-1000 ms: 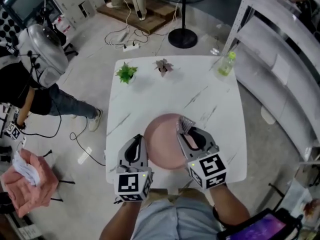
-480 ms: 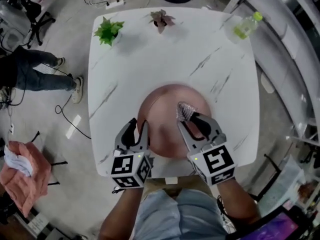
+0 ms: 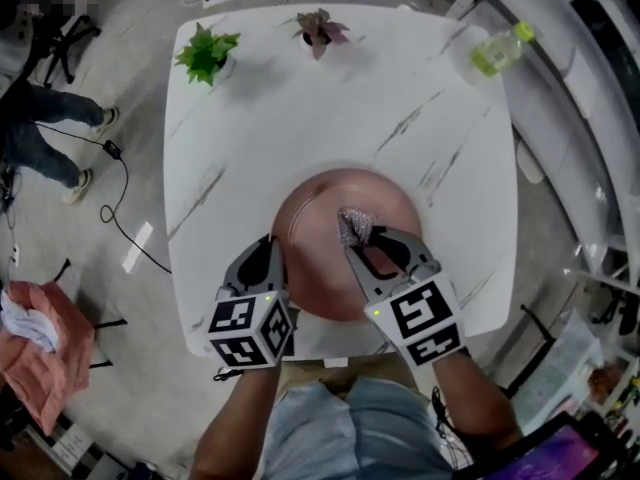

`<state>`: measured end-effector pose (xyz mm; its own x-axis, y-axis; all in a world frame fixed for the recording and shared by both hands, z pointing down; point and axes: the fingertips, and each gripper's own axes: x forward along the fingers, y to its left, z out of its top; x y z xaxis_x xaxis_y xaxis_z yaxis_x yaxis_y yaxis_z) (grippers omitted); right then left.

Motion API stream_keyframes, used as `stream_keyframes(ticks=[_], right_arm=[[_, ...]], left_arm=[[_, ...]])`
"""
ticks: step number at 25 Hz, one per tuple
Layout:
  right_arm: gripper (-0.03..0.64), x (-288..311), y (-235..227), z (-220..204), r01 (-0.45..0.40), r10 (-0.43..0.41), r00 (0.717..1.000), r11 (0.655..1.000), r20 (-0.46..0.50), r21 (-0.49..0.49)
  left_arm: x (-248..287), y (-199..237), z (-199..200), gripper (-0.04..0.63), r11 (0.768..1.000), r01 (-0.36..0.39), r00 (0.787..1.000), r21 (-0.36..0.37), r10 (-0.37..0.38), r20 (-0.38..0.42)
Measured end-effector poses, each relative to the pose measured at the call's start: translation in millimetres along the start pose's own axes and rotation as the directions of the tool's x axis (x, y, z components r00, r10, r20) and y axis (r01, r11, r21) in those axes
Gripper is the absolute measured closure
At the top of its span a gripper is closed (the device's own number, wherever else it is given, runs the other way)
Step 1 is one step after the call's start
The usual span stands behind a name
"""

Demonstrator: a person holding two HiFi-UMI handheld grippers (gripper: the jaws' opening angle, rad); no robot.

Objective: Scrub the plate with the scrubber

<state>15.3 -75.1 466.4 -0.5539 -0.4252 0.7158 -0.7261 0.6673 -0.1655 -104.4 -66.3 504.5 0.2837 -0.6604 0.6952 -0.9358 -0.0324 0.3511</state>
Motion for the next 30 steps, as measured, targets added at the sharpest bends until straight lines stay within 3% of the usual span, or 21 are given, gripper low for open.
stream_keyframes(ticks=[8,13,16,17,19,20,24,27,30], right_arm=[[0.485,23,1,-4,-0.047,0.039,0.977,0.998,-0.211,-0.036],[0.371,30,11,2,-0.082,0.072,0.983,0.995,-0.169,-0.053],[0.337,27,13,8,-0.049,0.038,0.994,0.992,-0.1,-0.114],[0.368,25,12,11,-0.026,0.016,0.997,0.989,-0.073,-0.149],[0.517,23,12,11,0.011,-0.022,0.999,0.976,-0.048,-0.218],[0.536,23,14,9,0.011,-0.024,0.998,0.972,-0.054,-0.235],[0.541,24,19,8,-0.012,-0.016,0.994,0.966,-0.105,-0.26],[0.541,15,-1,13,0.037,-0.1,0.981,0.938,-0.168,-0.344],[0.543,15,-24,4,0.052,-0.169,0.948,0.917,-0.269,-0.395]], left_arm=[[-5,-27,12,0.58,0.992,0.028,1.0,0.122,-0.029,0.009],[-3,-28,12,0.58,0.994,0.035,0.999,0.101,-0.037,0.017],[-3,-23,14,0.58,0.996,0.026,0.999,0.082,-0.028,0.023],[-3,-22,16,0.58,0.997,0.022,0.999,0.078,-0.025,0.027],[-3,-23,16,0.58,0.997,0.022,0.999,0.076,-0.024,0.025],[-3,-23,13,0.58,0.997,0.024,0.999,0.077,-0.025,0.02],[-2,-21,7,0.58,0.997,0.013,1.0,0.079,-0.013,0.004],[-1,-18,7,0.58,0.997,0.005,1.0,0.077,-0.005,0.004],[-1,-18,11,0.58,0.996,0.005,1.0,0.087,-0.006,0.01]])
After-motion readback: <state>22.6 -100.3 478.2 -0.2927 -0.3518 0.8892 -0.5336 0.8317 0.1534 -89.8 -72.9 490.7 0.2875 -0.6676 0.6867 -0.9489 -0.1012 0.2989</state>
